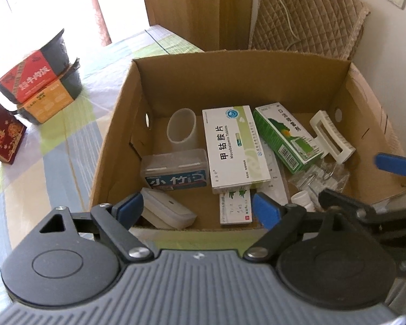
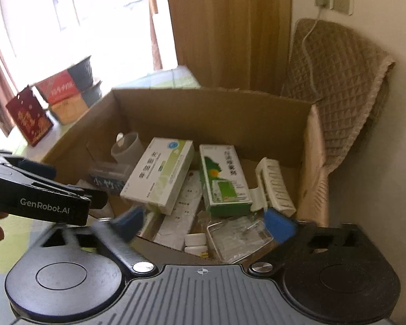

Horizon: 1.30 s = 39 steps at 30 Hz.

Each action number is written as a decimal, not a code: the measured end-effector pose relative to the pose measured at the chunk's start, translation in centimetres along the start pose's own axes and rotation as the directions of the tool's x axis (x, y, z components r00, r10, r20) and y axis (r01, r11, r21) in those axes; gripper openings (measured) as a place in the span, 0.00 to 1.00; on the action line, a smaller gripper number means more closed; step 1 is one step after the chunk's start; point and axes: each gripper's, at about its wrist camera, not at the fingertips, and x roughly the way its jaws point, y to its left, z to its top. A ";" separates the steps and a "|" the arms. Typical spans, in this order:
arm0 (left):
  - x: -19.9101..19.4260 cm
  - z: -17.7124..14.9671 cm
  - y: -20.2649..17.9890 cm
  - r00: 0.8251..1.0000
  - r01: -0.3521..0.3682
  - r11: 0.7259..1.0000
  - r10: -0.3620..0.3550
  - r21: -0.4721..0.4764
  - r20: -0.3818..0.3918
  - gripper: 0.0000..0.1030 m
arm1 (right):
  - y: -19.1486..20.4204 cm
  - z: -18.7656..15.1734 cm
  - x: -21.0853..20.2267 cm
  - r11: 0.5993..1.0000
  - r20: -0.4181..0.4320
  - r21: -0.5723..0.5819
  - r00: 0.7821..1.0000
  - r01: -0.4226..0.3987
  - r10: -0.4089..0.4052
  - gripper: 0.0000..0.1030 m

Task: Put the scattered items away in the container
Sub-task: 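Withdraw both tools from the cardboard box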

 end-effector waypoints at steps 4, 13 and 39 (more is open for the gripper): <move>-1.6 -0.6 -0.3 1.000 -0.007 1.000 0.008 -0.018 0.024 0.89 | 0.5 -0.7 -1.3 1.000 0.015 0.017 1.000 -0.018 0.018 1.00; -5.3 -3.5 -1.1 0.995 -0.057 0.997 0.061 -0.047 0.076 0.94 | 2.5 -2.8 -4.5 1.000 0.039 0.020 0.999 -0.022 0.022 1.00; -10.6 -12.2 0.0 0.992 -0.093 0.976 0.107 -0.199 0.061 0.97 | 6.7 -7.1 -10.1 0.997 -0.047 -0.049 0.997 -0.063 0.060 1.00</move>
